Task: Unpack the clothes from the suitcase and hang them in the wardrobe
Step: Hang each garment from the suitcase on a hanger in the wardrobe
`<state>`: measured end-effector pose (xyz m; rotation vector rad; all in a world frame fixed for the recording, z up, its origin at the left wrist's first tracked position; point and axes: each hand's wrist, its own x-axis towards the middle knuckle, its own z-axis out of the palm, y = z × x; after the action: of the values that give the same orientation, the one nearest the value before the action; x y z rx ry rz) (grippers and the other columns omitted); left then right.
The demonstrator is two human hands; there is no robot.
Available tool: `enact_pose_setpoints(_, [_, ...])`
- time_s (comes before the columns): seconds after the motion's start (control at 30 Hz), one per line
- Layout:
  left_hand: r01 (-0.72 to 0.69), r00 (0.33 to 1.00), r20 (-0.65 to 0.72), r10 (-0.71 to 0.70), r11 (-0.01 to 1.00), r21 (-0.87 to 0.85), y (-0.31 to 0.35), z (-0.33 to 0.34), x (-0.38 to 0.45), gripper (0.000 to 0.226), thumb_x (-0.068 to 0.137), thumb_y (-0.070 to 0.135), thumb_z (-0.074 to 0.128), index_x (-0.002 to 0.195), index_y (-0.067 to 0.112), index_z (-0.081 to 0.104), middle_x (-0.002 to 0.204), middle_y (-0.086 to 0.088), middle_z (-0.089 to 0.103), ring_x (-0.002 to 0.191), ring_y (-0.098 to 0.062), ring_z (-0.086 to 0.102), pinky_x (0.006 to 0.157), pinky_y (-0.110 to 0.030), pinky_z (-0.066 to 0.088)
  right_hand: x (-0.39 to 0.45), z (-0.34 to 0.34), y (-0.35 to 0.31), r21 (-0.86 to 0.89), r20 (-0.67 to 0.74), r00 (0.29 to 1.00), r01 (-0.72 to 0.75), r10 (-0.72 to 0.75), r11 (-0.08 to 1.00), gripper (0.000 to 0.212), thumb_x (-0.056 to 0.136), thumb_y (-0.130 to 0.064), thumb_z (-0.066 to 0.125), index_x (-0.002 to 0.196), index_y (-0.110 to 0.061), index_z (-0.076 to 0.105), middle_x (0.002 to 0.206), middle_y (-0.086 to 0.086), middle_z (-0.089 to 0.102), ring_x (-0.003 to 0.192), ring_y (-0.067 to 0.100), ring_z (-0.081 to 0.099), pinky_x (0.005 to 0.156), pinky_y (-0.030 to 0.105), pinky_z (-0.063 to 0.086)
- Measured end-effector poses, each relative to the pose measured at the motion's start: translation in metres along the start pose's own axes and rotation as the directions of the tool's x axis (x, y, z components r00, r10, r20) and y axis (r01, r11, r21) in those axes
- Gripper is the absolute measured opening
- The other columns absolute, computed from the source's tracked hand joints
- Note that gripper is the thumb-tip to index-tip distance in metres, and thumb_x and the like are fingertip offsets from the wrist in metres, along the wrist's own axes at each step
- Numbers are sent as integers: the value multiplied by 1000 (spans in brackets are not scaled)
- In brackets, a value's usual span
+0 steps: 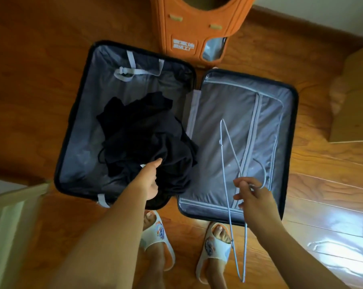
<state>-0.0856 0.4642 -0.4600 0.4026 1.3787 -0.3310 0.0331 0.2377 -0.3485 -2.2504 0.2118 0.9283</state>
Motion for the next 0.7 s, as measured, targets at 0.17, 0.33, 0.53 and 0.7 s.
enact_pose_setpoints(0.17, [-80,996,-36,77,991,-108,-1,17,40,66,103,47,55,160,26,29,169,-10,14,155,-27,16,126,-44,15,23,5,9,48,21,999,30,-31,998,25,104,-25,48,91,-28,70,85,-1,70,73,12,66,66,38,51])
enact_pose_setpoints(0.33, [-362,903,-320,286,908,-212,-4,17,57,30,110,28,43,118,18,70,145,0,56,121,-10,57,118,-31,32,29,17,44,105,-7,1000,10,-9,994,25,104,-24,49,92,-27,70,93,-11,71,76,11,68,70,38,51])
enact_pose_setpoints(0.53, [-597,795,-309,522,763,-247,4,3,-109,30,109,18,47,91,16,70,111,-1,68,94,-13,67,110,-36,46,-30,-21,35,126,-24,998,-47,51,991,25,105,-25,47,93,-28,69,92,-4,70,80,19,68,69,46,54])
enact_pose_setpoints(0.7, [-753,657,-146,739,640,-153,48,29,-329,28,108,17,44,103,4,68,114,-10,73,110,-23,68,105,-41,47,-91,-83,-33,177,59,998,25,-36,984,29,105,-17,46,89,-21,70,93,2,74,72,16,68,64,33,46])
